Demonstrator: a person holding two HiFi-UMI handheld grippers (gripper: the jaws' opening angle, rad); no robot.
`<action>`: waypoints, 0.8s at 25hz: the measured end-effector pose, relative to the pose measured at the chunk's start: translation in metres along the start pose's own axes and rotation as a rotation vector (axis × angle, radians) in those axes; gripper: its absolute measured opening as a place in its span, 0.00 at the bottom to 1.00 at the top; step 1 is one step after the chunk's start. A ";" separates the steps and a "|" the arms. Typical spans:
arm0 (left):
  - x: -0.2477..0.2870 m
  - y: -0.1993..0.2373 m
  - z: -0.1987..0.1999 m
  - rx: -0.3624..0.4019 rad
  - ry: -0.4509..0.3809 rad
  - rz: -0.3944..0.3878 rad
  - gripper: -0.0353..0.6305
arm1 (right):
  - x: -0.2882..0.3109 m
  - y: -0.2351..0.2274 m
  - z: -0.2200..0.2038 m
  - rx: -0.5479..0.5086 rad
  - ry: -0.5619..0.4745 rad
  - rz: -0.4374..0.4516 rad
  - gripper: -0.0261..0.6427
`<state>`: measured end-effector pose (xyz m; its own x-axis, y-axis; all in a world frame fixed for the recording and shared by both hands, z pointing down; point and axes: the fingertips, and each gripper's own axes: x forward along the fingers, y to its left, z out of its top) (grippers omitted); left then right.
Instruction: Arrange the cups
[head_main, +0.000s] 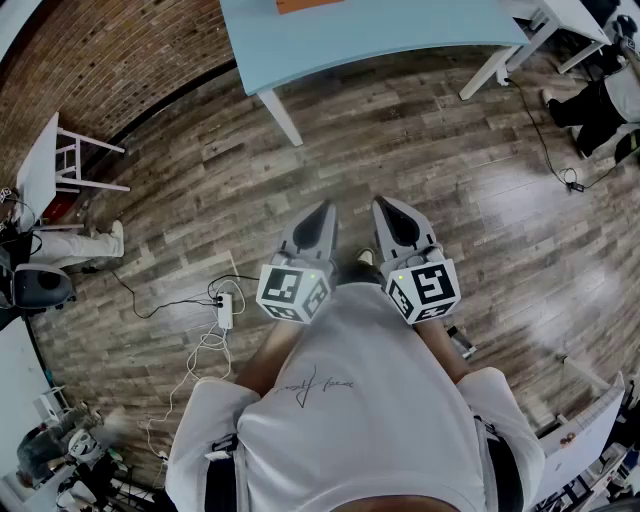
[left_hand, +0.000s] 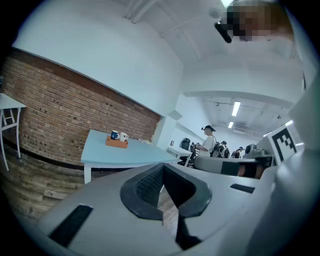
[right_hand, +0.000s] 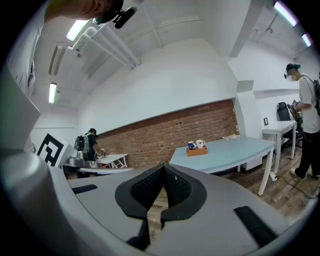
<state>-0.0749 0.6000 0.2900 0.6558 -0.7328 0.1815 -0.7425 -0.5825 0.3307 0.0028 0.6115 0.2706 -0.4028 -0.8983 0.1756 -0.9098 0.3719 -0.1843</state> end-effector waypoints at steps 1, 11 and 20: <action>0.002 -0.004 -0.002 -0.003 0.005 0.001 0.06 | -0.004 -0.004 -0.001 0.002 0.006 -0.001 0.07; 0.011 -0.031 -0.018 0.020 0.035 0.008 0.06 | -0.024 -0.028 -0.010 0.026 0.017 0.006 0.07; 0.034 -0.021 -0.003 0.043 0.017 0.029 0.06 | -0.012 -0.034 0.011 0.016 -0.019 -0.035 0.07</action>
<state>-0.0363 0.5883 0.2915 0.6361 -0.7435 0.2065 -0.7660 -0.5763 0.2848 0.0391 0.6072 0.2643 -0.3690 -0.9149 0.1637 -0.9214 0.3370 -0.1936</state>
